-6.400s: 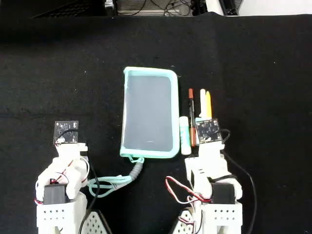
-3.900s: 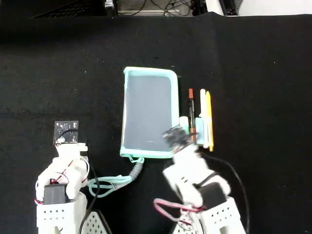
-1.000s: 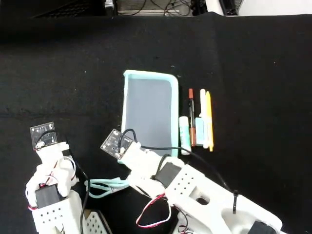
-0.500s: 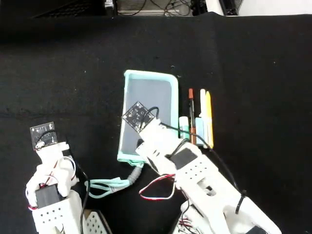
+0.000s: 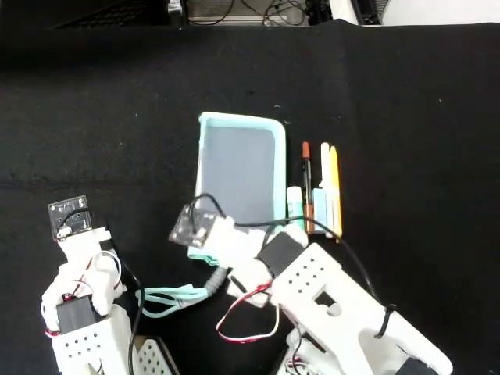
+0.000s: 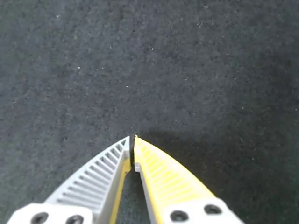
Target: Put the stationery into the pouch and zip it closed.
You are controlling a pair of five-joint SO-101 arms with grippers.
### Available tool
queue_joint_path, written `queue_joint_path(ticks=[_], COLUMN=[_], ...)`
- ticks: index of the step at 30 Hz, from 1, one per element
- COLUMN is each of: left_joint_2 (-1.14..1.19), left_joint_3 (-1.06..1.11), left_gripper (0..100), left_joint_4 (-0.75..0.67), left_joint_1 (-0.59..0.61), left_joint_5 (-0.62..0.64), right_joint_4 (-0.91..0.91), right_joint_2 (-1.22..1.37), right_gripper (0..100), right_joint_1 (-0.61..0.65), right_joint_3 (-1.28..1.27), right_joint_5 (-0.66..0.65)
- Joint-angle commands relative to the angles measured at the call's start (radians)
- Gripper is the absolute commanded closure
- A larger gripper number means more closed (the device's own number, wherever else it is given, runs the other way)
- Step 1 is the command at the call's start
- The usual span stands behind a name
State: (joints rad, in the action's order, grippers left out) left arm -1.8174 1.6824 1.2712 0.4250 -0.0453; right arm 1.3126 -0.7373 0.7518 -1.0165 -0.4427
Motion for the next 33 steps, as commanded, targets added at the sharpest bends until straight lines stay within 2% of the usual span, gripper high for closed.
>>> queue_joint_path(ticks=[1, 3, 9, 15, 23, 25, 28, 31, 33], left_joint_2=[-0.002, -0.002, -0.002, -0.002, -0.002, -0.002, -0.002, -0.002, -0.002], left_joint_3=[0.016, 0.016, 0.016, 0.016, 0.016, 0.016, 0.016, 0.016, 0.016], left_gripper=[97, 97, 97, 97, 97, 97, 97, 97, 97], left_joint_4=[-0.003, -0.003, -0.003, -0.003, -0.003, -0.003, -0.003, -0.003, -0.003], left_joint_1=[0.007, 0.007, 0.007, 0.007, 0.007, 0.007, 0.007, 0.007, 0.007], left_joint_5=[0.009, 0.009, 0.009, 0.009, 0.009, 0.009, 0.009, 0.009, 0.009], right_joint_4=[0.008, -0.006, -0.123, -0.327, -0.690, -0.700, -0.660, -0.543, -0.460], right_joint_2=[0.002, 0.002, 0.004, 0.004, 0.004, 0.004, 0.002, -0.001, 0.001], right_gripper=[92.3, 95.4, 87.7, 86.9, 86.8, 86.8, 86.8, 84.9, 78.4], right_joint_1=[0.011, 0.011, 0.011, -0.008, -0.282, -0.298, -0.282, -0.215, -0.141], right_joint_3=[-0.008, -0.035, -0.137, -0.254, -0.257, -0.252, -0.231, -0.174, -0.125], right_joint_5=[-0.069, -0.098, -0.112, -0.104, -0.103, -0.086, 0.015, 0.120, 0.176])
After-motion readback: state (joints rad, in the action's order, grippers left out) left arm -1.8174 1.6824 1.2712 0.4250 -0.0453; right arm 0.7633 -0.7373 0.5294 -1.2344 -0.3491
